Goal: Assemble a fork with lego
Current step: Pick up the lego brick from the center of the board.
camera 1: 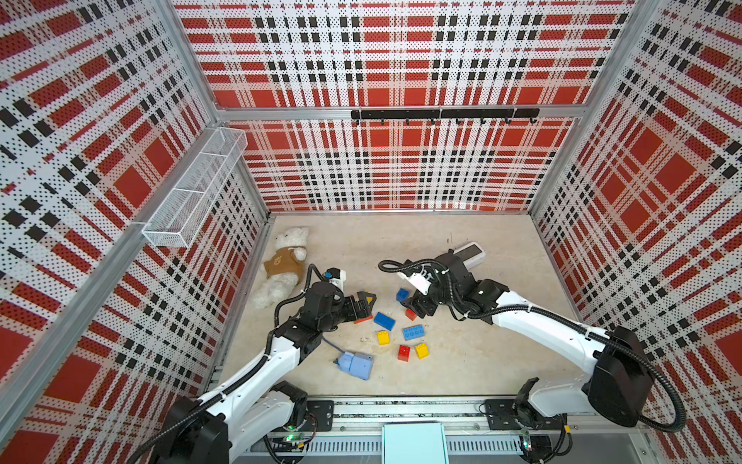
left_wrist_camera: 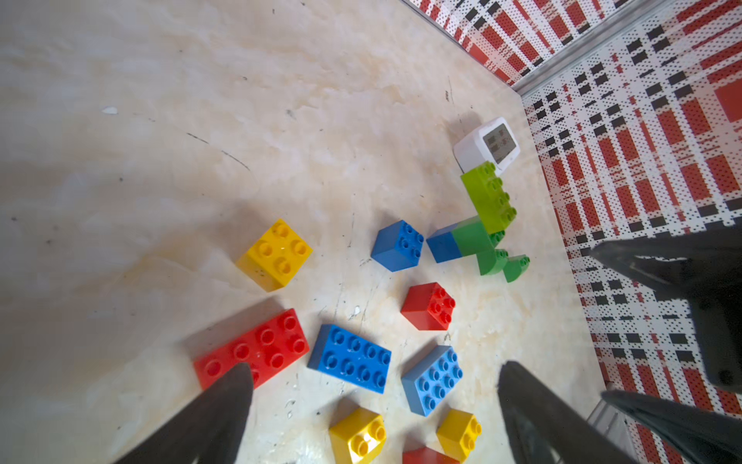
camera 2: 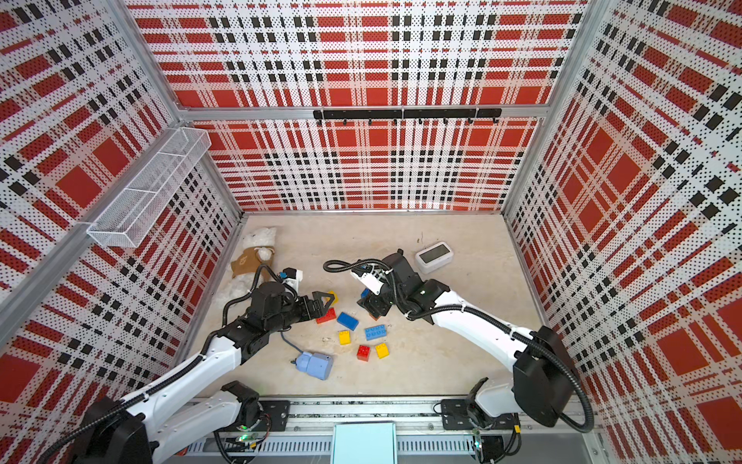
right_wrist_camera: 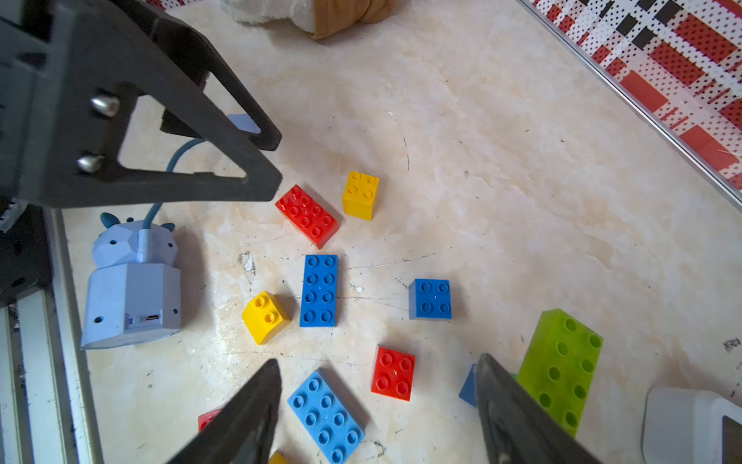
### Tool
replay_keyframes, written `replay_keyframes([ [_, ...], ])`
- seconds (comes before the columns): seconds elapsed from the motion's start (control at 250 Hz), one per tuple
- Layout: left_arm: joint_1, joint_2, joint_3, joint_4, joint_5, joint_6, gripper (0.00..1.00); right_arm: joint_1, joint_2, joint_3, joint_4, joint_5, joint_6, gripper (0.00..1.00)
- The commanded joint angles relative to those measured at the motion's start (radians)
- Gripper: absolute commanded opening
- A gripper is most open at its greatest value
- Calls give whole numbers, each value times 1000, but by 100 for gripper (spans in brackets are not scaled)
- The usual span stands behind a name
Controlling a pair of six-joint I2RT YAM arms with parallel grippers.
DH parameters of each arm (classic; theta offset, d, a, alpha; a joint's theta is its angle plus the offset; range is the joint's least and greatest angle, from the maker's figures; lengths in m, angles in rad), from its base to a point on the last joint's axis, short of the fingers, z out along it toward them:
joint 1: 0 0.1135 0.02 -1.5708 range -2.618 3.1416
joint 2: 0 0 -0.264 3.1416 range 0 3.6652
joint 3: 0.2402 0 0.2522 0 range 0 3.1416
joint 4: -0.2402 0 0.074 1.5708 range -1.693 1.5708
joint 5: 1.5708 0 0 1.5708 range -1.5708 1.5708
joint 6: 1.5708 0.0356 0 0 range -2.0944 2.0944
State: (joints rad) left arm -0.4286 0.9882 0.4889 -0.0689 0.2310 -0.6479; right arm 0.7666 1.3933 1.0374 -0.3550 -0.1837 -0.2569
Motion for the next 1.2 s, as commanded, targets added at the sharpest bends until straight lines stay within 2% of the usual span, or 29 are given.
replay_keyframes([
  [0.0,17,-7,-4,-21,11,-4,98,5,-10,22,21,-64,-74,75],
  [0.056,17,-3,-9,-14,18,-5,98,5,-16,-7,44,-104,-107,77],
  [0.096,18,-2,-16,-8,26,-9,98,5,-16,-31,50,-171,-178,77],
  [0.228,22,-4,-44,22,77,-23,98,4,24,-45,-55,-292,-380,88],
  [0.392,15,-3,-56,53,176,0,97,4,94,-26,-181,-352,-543,76],
  [0.476,0,-3,-59,54,194,14,95,2,137,-8,-218,-347,-576,70],
  [0.704,-93,33,-73,55,155,22,92,3,215,-7,-216,-320,-625,66],
  [1.02,-7,-1,-128,104,175,-18,92,-3,318,21,-199,-255,-676,63],
  [1.196,-5,24,-124,116,182,-13,92,-4,346,17,-159,-231,-677,61],
])
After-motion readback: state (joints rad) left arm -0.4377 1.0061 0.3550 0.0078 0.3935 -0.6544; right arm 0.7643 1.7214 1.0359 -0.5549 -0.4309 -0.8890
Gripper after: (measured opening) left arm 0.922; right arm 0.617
